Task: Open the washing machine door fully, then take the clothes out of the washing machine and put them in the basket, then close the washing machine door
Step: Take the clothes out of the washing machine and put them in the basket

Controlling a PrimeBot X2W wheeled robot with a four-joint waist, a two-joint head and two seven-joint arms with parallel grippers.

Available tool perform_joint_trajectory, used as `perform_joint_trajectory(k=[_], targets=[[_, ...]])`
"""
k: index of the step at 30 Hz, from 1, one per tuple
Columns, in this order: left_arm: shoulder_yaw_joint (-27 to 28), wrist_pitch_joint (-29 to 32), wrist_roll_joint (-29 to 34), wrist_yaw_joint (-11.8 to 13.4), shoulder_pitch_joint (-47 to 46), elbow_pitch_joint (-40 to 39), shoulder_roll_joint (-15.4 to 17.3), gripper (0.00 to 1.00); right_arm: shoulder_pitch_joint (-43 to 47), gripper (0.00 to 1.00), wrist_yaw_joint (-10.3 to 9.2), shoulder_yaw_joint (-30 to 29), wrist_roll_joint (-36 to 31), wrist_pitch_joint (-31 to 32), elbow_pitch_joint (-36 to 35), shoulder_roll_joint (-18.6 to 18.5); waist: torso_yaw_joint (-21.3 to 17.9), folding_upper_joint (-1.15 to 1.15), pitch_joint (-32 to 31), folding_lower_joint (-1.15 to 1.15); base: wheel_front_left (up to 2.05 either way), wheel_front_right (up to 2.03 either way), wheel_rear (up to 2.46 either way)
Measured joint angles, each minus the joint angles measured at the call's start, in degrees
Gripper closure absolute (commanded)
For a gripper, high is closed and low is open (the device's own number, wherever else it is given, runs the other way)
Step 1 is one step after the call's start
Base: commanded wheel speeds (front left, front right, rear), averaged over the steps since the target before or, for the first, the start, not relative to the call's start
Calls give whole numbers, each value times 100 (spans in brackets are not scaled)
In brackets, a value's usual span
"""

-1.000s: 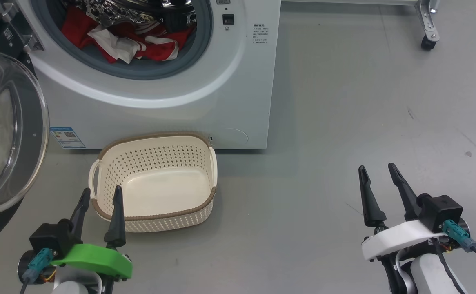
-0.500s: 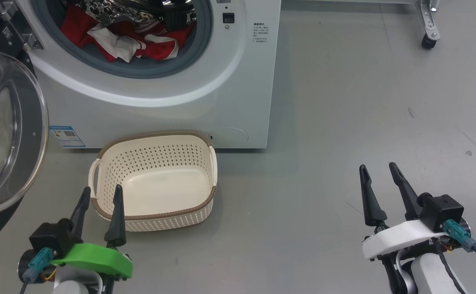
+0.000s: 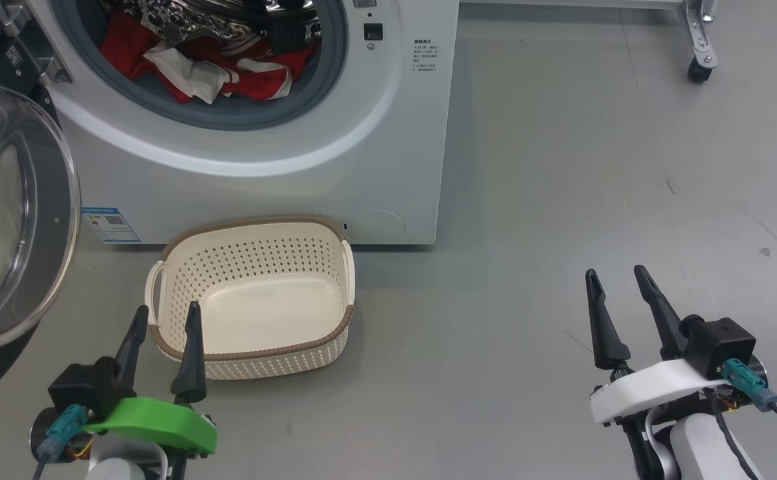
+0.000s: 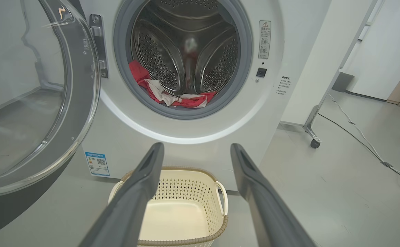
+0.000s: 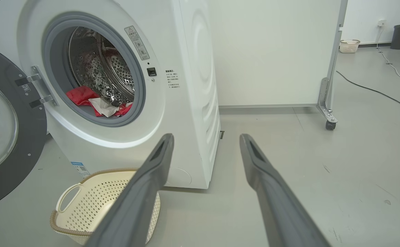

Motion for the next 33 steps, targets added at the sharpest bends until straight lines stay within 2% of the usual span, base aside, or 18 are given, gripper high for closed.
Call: perform_joint_trajectory(k=[19,33], targets=[[-38,0,-1,-52,4,21,-12,0,0,0,0,3,-1,0,7,4,17,0,-69,0,3,-5,2],[-51,-1,-19,-94,13,-11,-12,0,4,0,1,19,-1,0,29,8,57,0,-108,0,53,-57,4]])
